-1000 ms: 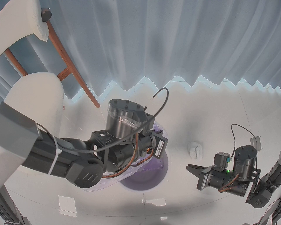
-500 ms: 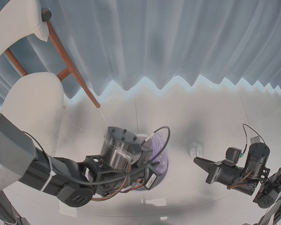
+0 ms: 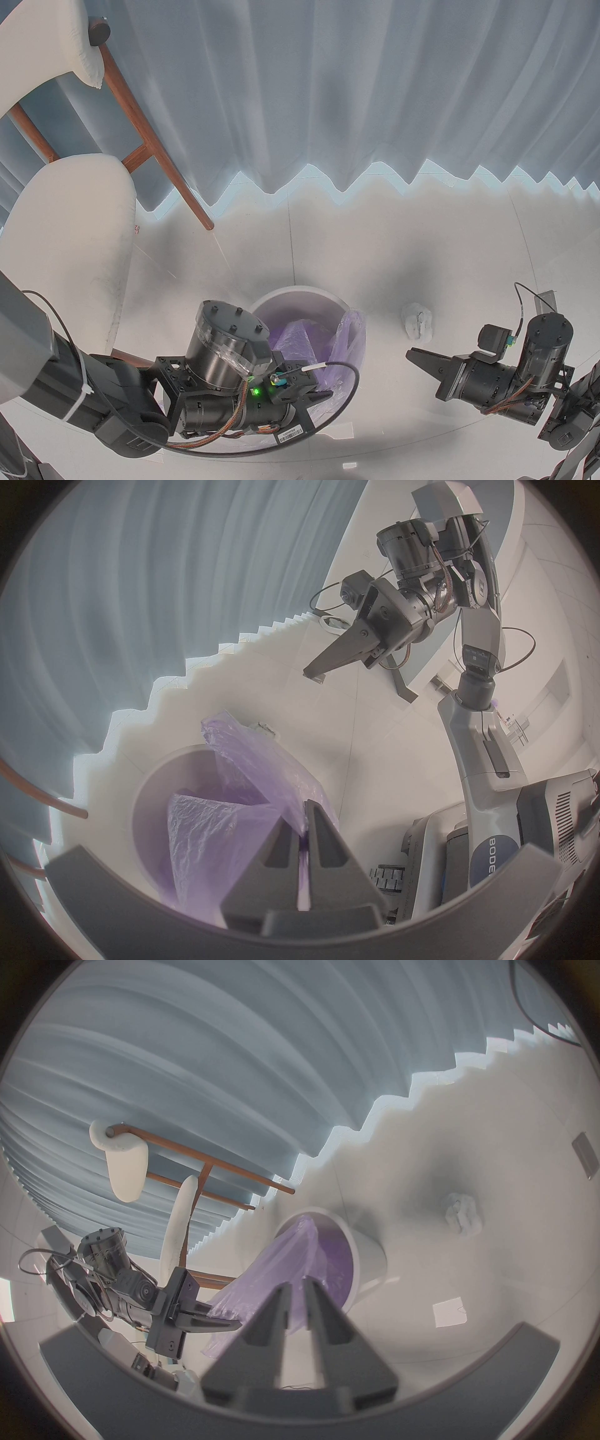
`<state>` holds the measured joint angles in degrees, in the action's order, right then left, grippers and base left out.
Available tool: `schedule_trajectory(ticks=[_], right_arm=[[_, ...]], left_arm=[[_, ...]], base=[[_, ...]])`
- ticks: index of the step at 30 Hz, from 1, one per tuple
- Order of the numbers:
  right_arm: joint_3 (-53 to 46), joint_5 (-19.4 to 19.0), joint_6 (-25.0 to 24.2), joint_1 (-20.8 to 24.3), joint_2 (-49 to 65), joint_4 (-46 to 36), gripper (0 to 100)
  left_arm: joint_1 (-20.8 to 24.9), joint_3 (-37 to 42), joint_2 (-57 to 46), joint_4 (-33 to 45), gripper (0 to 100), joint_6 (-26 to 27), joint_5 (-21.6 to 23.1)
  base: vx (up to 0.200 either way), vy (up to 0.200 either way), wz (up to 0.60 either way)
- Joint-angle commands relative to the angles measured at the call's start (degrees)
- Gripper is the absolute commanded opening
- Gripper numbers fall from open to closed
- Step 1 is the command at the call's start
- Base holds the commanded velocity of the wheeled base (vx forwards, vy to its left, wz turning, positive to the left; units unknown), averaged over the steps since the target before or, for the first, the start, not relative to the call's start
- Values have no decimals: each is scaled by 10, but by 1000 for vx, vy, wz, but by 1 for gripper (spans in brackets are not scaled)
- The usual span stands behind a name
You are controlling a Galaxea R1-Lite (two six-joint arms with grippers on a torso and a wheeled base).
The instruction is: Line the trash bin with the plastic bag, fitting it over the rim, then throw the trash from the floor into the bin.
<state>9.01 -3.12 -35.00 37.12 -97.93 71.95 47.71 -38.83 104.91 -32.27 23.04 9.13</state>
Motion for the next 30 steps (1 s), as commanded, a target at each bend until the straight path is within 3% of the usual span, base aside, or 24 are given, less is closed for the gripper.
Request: schedule_trajectory(ticks=[1, 6, 11, 17, 22, 30], right_arm=[[7, 0, -14, 18, -14, 1, 100], [50, 5, -93, 32, -19, -36, 100], [138, 27, -96, 20, -20, -168, 100], [261, 28, -88, -22, -26, -300, 100], [289, 28, -80, -25, -38, -339, 100], [283, 29, -53, -25, -69, -350, 100]], left_arm=[[3, 0, -1, -1, 0, 1, 0], [3, -4, 0, -3, 0, -4, -2], [5, -5, 0, -12, 0, -7, -7], [13, -5, -1, -12, 0, -19, -9], [41, -7, 0, -15, 0, -59, -41], [42, -5, 3, -20, 0, -61, -47]], base=[[0, 0, 0], [0, 0, 0], [0, 0, 0], [0, 0, 0], [0, 0, 0], [0, 0, 0]])
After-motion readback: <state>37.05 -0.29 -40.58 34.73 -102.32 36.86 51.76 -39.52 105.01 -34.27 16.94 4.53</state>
